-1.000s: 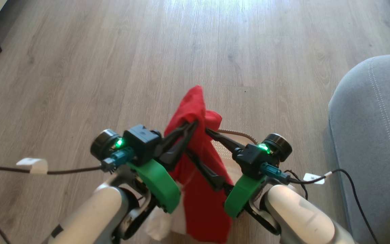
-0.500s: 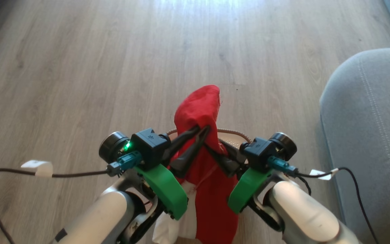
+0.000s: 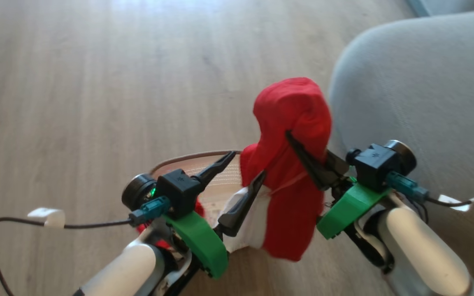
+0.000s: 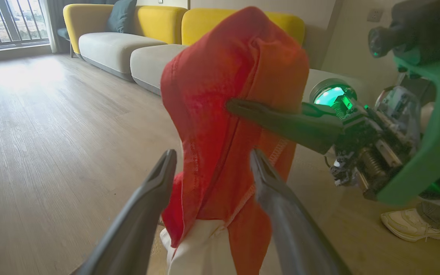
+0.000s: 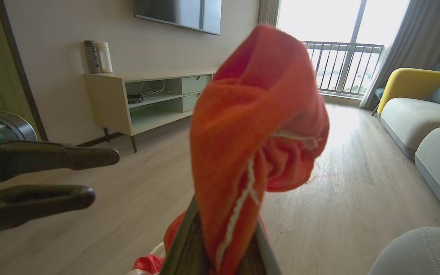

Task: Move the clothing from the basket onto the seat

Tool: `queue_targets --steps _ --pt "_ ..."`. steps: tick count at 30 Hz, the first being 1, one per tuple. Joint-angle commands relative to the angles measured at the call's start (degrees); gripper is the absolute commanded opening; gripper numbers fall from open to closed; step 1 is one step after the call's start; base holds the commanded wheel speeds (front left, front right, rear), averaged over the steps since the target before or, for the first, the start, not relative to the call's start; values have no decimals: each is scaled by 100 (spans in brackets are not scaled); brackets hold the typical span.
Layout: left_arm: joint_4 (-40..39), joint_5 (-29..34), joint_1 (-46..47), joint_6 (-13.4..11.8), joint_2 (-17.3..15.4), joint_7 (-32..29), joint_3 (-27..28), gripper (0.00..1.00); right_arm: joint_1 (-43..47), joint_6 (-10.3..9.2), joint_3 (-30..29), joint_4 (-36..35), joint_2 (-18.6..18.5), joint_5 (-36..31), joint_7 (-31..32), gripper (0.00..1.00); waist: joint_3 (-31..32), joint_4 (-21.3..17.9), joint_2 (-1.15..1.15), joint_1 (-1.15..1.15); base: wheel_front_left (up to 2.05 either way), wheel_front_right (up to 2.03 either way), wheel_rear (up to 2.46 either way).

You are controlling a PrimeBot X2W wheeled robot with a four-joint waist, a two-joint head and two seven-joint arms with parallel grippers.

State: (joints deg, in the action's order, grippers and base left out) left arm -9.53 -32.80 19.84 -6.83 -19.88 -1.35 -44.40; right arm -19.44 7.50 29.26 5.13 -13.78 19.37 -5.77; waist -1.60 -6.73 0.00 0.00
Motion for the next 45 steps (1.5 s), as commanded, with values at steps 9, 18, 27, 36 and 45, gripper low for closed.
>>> queue_targets --steps 9,18,27,36,45 --pt "-295 7 150 -57 117 110 68 100 230 -1 -427 -1077 -51 -18 346 0 -189 -1812 0 0 0 0 0" --pt "-291 15 163 -67 189 99 -28 100 493 -1 -874 -1305 -104 -9 455 0 -294 -2258 0 0 0 0 0" --pt "-345 29 230 -86 212 -56 -142 100 225 -1 -1395 -1105 -57 282 441 0 -777 -1938 0 0 0 0 0" --pt "-564 196 626 -38 -27 -364 -100 100 -1526 -1 -2249 21 -116 678 650 0 -1892 -1477 0 0 0 0 0" --pt "-725 443 1222 226 -155 -630 -207 100 -4319 -1 -3804 1327 -629 417 1242 0 -2978 -516 0 0 0 0 0"
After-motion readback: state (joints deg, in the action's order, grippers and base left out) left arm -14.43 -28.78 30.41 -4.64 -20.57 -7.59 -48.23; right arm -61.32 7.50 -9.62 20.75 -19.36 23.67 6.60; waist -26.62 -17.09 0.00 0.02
